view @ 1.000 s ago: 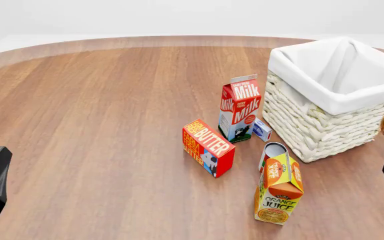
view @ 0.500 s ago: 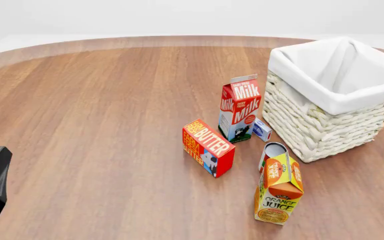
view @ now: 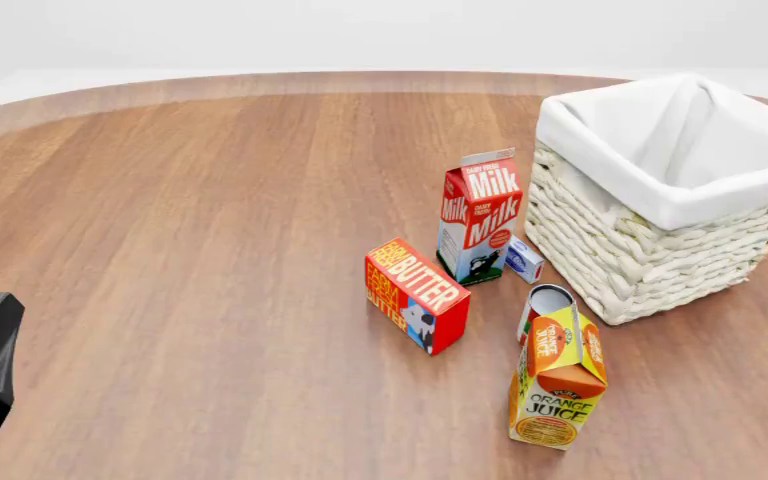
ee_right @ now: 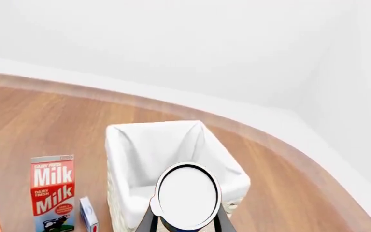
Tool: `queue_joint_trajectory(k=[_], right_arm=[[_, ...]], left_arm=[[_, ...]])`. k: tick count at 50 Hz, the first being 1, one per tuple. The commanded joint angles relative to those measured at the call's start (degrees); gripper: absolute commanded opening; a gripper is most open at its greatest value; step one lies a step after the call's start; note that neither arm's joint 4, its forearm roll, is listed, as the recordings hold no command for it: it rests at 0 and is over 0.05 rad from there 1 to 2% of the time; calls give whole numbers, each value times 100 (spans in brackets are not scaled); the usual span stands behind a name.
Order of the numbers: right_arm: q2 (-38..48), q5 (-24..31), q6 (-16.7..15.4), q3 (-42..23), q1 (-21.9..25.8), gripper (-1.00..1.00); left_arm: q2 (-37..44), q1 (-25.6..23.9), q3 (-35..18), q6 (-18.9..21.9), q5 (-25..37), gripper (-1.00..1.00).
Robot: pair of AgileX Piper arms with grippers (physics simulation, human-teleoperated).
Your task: Pick up the alphabet soup, and put it in the basket.
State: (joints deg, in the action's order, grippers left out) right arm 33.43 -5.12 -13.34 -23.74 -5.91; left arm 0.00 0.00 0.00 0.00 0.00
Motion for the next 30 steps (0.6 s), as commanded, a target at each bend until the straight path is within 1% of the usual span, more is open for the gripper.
queue_joint_trajectory(k=[1,6,8,15,20,24,30], right_arm=[[276,-24,215,-336,-3,-100],[373,24,212,-460,50,-100],[419,-1,125,-480,107,-100],[602,-13,100,-671,174,-100],[793,-101,74,-775,272,-100],[1051,-170,-19,-944,380,-100],[1247,-259,-35,-1043,386,-100]], left_arm=[[0,0,0,0,0,100],[0,0,0,0,0,100],[0,0,0,0,0,100],[0,0,0,0,0,100],[0,0,0,0,0,100],[0,0,0,0,0,100],[0,0,0,0,0,100]])
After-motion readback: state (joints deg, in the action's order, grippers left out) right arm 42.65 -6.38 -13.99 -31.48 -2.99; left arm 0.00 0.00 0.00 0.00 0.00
